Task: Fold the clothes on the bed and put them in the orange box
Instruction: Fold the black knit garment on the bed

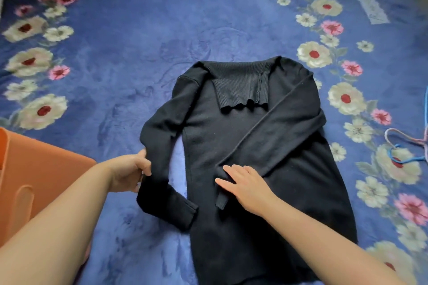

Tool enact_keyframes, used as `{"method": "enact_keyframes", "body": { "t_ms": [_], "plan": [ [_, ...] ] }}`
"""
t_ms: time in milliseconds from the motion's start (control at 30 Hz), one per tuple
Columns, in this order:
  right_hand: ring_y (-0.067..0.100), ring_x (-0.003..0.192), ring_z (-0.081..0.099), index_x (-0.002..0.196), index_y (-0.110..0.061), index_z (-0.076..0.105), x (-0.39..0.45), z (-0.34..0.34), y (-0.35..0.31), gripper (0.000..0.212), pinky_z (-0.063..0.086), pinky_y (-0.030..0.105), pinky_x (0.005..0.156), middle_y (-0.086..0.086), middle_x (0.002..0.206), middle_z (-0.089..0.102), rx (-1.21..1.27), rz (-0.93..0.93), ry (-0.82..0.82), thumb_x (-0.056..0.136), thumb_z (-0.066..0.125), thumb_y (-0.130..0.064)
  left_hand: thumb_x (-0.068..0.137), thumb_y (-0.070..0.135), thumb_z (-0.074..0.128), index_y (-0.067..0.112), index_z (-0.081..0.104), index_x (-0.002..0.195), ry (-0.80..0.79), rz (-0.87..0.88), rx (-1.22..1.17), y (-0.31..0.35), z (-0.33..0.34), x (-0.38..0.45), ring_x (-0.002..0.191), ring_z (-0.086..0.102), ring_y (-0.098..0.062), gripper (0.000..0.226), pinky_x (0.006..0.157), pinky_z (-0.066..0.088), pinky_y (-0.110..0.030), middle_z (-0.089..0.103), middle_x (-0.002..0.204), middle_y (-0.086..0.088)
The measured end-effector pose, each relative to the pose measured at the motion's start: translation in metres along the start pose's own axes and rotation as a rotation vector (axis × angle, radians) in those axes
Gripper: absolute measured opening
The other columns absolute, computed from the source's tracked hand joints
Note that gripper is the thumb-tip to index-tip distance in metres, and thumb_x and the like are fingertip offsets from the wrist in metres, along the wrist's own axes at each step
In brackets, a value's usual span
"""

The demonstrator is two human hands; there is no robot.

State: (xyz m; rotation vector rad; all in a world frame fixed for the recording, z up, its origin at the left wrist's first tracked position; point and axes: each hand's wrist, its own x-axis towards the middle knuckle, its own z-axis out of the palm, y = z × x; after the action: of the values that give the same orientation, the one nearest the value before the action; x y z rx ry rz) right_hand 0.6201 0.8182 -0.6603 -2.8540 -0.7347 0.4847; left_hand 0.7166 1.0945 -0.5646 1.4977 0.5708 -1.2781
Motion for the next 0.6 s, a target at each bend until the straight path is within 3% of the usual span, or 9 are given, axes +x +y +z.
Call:
{"method": "enact_keyframes", "body": {
  "t_ms": [67, 100, 200, 300, 367, 433, 467, 533, 600],
  "plan": [
    [0.021, 0.072, 0.066, 0.078, -0.023, 0.073, 0.007, -0.008, -0.007, 0.029, 0.054, 0.026, 0.053, 0.004, 0.092, 0.069, 0.084, -0.005, 0.074, 0.050, 0.078, -0.031, 0.058, -0.003, 0.051, 0.043, 0.046, 0.114, -0.055, -0.030, 0.044, -0.006, -0.002, 0.003, 0.070, 0.053, -0.017, 0.073, 0.059, 0.045, -0.029, 0.059, 0.085, 0.002],
    [0.020, 0.069, 0.066, 0.073, -0.021, 0.073, 0.009, -0.014, -0.008, 0.020, 0.053, 0.024, 0.050, 0.002, 0.088, 0.069, 0.140, 0.019, 0.115, 0.063, 0.065, -0.036, 0.066, -0.007, 0.054, 0.042, 0.045, 0.117, -0.046, -0.015, 0.027, -0.007, -0.003, 0.006, 0.076, 0.060, -0.018, 0.071, 0.061, 0.049, -0.029, 0.065, 0.093, 0.002],
    [0.022, 0.073, 0.067, 0.081, -0.014, 0.073, 0.003, -0.020, -0.012, 0.032, 0.055, 0.024, 0.059, 0.004, 0.090, 0.070, 0.263, -0.006, 0.236, 0.077, 0.049, -0.036, 0.088, -0.008, 0.046, 0.028, 0.049, 0.121, 0.107, 0.111, -0.076, -0.009, -0.011, 0.006, 0.073, 0.069, -0.017, 0.049, 0.059, 0.056, -0.024, 0.072, 0.091, -0.002],
    [0.021, 0.089, 0.066, 0.100, -0.021, 0.067, -0.022, -0.014, -0.011, 0.040, 0.057, 0.033, 0.069, 0.000, 0.101, 0.067, 0.116, -0.159, -0.003, 0.073, 0.047, -0.042, 0.089, -0.001, 0.050, 0.009, 0.058, 0.118, 0.316, 0.223, -0.180, -0.006, -0.024, 0.002, 0.077, 0.065, -0.019, 0.032, 0.066, 0.052, -0.028, 0.070, 0.089, -0.007],
    [0.018, 0.118, 0.055, 0.116, -0.025, 0.062, -0.036, -0.011, -0.008, 0.045, 0.047, 0.042, 0.095, 0.001, 0.127, 0.058, 0.033, -0.141, -0.235, 0.076, 0.052, -0.042, 0.089, 0.004, 0.051, 0.007, 0.063, 0.102, 0.399, 0.269, -0.369, 0.004, -0.028, -0.004, 0.060, 0.065, -0.015, 0.018, 0.055, 0.053, -0.022, 0.070, 0.069, -0.004],
    [0.014, 0.137, 0.031, 0.133, -0.018, 0.049, -0.043, -0.009, 0.000, 0.045, 0.020, 0.033, 0.114, 0.000, 0.148, 0.036, 0.216, -0.021, -0.326, 0.090, 0.050, -0.030, 0.088, 0.010, 0.052, 0.009, 0.060, 0.079, 0.501, 0.264, -0.569, 0.028, -0.020, -0.010, 0.039, 0.058, -0.013, 0.012, 0.038, 0.047, -0.017, 0.061, 0.046, -0.002],
    [0.012, 0.137, 0.030, 0.135, -0.017, 0.047, -0.042, -0.013, 0.004, 0.046, 0.018, 0.025, 0.115, -0.001, 0.148, 0.035, 0.339, 0.074, -0.298, 0.092, 0.046, -0.033, 0.086, 0.012, 0.053, 0.009, 0.058, 0.072, 0.542, 0.256, -0.600, 0.043, -0.007, -0.014, 0.034, 0.055, -0.015, 0.015, 0.035, 0.045, -0.018, 0.058, 0.042, -0.003],
    [0.011, 0.128, 0.043, 0.127, -0.013, 0.055, -0.039, -0.024, 0.017, 0.044, 0.027, 0.024, 0.111, 0.000, 0.137, 0.050, 0.532, 0.302, -0.117, 0.091, 0.041, -0.035, 0.085, 0.016, 0.056, 0.009, 0.059, 0.073, 0.529, 0.281, -0.501, 0.074, 0.031, -0.023, 0.040, 0.056, -0.018, 0.014, 0.039, 0.046, -0.018, 0.061, 0.052, -0.008],
    [0.017, 0.118, 0.053, 0.116, -0.005, 0.063, -0.039, -0.042, 0.040, 0.029, 0.034, 0.022, 0.103, 0.005, 0.122, 0.062, 0.605, 0.509, 0.059, 0.093, 0.046, -0.013, 0.088, 0.019, 0.055, 0.012, 0.058, 0.087, 0.277, 0.340, -0.359, 0.096, 0.077, -0.032, 0.052, 0.053, -0.017, 0.007, 0.046, 0.044, -0.018, 0.057, 0.069, -0.008]
  ]
}}
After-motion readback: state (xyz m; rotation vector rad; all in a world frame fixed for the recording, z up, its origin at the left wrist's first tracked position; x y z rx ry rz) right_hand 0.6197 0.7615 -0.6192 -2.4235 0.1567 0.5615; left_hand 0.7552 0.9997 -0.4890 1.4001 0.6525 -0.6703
